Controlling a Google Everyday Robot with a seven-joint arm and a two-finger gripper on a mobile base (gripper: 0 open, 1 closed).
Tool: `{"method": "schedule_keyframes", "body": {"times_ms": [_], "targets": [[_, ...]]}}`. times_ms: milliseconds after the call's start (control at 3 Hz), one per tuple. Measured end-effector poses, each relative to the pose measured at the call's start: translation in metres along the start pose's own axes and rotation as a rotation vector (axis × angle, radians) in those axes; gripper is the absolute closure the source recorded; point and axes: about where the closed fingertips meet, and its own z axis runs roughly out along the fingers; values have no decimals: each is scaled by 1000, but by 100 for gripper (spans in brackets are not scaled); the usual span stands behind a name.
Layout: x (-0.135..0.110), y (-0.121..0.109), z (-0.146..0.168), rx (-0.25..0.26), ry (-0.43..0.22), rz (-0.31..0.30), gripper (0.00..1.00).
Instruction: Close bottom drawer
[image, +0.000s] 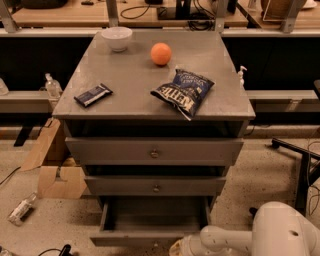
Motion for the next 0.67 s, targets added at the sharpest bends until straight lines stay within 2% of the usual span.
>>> {"method": "schedule_keyframes", "body": {"times_ms": [333, 667], "targets": [[1, -1, 0, 0, 0, 0, 100], [2, -31, 5, 4, 4, 0, 100]]}}
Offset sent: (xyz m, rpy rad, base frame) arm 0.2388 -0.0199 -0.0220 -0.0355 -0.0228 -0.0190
